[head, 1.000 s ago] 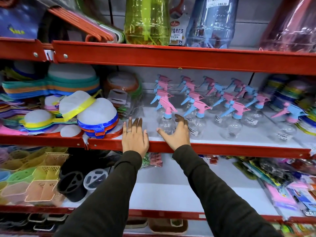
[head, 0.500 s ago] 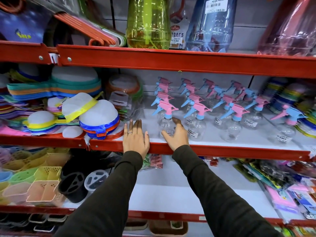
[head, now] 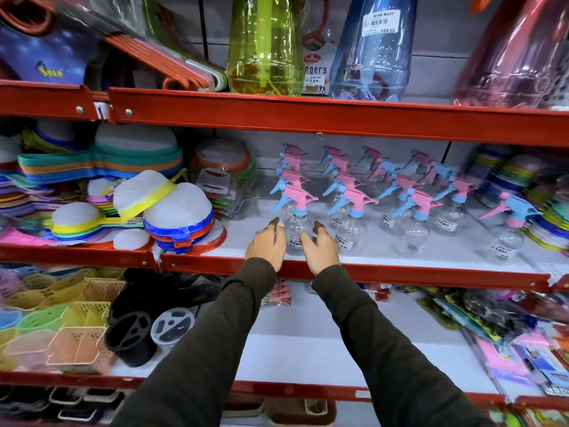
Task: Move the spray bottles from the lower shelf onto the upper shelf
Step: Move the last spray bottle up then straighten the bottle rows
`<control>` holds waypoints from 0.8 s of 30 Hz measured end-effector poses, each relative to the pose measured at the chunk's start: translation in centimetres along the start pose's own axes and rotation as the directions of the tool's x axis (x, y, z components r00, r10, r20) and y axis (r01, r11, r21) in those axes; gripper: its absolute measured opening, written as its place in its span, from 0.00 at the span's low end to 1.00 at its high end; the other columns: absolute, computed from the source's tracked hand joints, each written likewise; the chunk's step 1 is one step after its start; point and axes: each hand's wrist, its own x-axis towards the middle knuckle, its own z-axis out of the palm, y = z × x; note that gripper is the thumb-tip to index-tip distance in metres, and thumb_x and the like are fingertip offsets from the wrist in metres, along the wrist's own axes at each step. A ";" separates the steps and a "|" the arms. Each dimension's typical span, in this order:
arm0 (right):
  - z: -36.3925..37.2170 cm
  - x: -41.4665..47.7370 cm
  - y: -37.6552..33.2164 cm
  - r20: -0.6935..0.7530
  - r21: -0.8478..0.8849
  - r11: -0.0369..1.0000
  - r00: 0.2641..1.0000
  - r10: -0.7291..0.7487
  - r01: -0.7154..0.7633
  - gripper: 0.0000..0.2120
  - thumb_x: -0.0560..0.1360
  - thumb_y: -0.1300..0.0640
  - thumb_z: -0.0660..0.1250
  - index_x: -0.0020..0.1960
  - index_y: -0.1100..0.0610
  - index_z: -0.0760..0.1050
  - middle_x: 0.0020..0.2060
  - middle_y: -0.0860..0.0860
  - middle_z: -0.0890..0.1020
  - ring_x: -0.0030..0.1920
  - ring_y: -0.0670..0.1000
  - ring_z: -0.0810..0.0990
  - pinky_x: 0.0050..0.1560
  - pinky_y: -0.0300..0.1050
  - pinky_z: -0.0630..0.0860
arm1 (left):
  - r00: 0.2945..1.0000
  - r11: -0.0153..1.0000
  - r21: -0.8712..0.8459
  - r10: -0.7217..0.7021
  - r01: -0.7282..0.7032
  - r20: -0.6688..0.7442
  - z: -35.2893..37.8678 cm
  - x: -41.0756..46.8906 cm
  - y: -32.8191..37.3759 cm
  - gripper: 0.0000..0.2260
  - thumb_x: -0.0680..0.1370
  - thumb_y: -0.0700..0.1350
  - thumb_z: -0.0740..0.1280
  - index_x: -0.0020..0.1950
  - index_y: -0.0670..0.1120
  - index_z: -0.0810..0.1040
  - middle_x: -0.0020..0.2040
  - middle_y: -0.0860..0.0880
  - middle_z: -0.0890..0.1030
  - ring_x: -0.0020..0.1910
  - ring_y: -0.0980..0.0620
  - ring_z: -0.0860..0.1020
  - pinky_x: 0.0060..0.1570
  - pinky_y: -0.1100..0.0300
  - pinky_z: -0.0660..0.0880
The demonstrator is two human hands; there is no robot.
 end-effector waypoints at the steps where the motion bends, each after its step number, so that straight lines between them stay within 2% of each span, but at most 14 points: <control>1: 0.1 0.0 0.0 0.020 0.000 1.000 1.000 0.010 -0.010 0.29 0.80 0.53 0.61 0.78 0.60 0.60 0.75 0.58 0.68 0.74 0.58 0.68 0.74 0.49 0.65 | 1.000 0.999 -0.041 -0.009 0.010 0.015 0.2 0.0 0.1 0.23 0.84 0.56 0.49 0.67 0.46 0.75 0.65 0.38 0.78 0.63 0.37 0.75 0.65 0.49 0.70; 5: 0.3 0.2 -0.2 0.054 0.018 1.000 0.998 0.013 -0.014 0.26 0.79 0.55 0.62 0.75 0.59 0.63 0.71 0.59 0.73 0.69 0.58 0.72 0.67 0.44 0.67 | 0.999 0.993 -0.113 -0.013 0.017 0.039 0.6 -0.1 -0.2 0.23 0.83 0.59 0.49 0.60 0.47 0.77 0.60 0.39 0.81 0.57 0.39 0.78 0.63 0.49 0.73; 10: 0.6 0.2 -0.1 0.049 0.038 0.999 0.999 0.024 -0.026 0.28 0.79 0.53 0.63 0.77 0.58 0.61 0.73 0.57 0.71 0.71 0.58 0.71 0.73 0.51 0.67 | 0.999 0.994 -0.105 0.005 0.001 0.053 0.9 0.1 -0.4 0.25 0.83 0.59 0.48 0.62 0.46 0.77 0.61 0.39 0.80 0.58 0.40 0.78 0.64 0.47 0.73; 15: 0.6 0.0 0.2 0.036 0.046 0.998 0.999 0.029 -0.031 0.30 0.78 0.51 0.64 0.78 0.57 0.60 0.74 0.57 0.69 0.72 0.58 0.70 0.73 0.54 0.67 | 0.999 0.997 -0.076 0.030 -0.028 0.033 1.3 0.0 -0.7 0.24 0.83 0.58 0.49 0.65 0.45 0.76 0.63 0.39 0.79 0.60 0.40 0.77 0.65 0.47 0.73; 19: -0.1 -0.8 0.7 -0.037 0.046 0.999 0.999 -0.024 0.026 0.28 0.79 0.52 0.64 0.76 0.56 0.63 0.73 0.56 0.67 0.71 0.57 0.70 0.73 0.52 0.67 | 0.991 0.993 -0.067 0.087 -0.093 -0.097 1.6 -1.1 -0.6 0.23 0.84 0.56 0.51 0.75 0.47 0.67 0.73 0.43 0.72 0.70 0.43 0.71 0.70 0.50 0.67; 21: -0.9 -1.3 1.2 -0.076 0.082 0.995 0.996 -0.055 0.062 0.24 0.79 0.54 0.64 0.74 0.55 0.66 0.71 0.54 0.68 0.67 0.55 0.73 0.70 0.49 0.70 | 0.973 0.988 -0.071 0.123 -0.139 -0.197 2.1 -2.0 -0.6 0.21 0.84 0.54 0.53 0.76 0.49 0.65 0.75 0.45 0.69 0.72 0.45 0.68 0.70 0.53 0.64; 24: -2.8 -2.3 2.2 -0.173 0.114 0.984 0.978 -0.114 0.134 0.19 0.78 0.59 0.64 0.69 0.55 0.71 0.66 0.53 0.72 0.58 0.48 0.75 0.61 0.40 0.71 | 0.930 0.972 -0.108 0.165 -0.211 -0.328 3.3 -3.9 0.2 0.20 0.83 0.50 0.54 0.74 0.48 0.67 0.72 0.46 0.70 0.70 0.48 0.68 0.68 0.58 0.61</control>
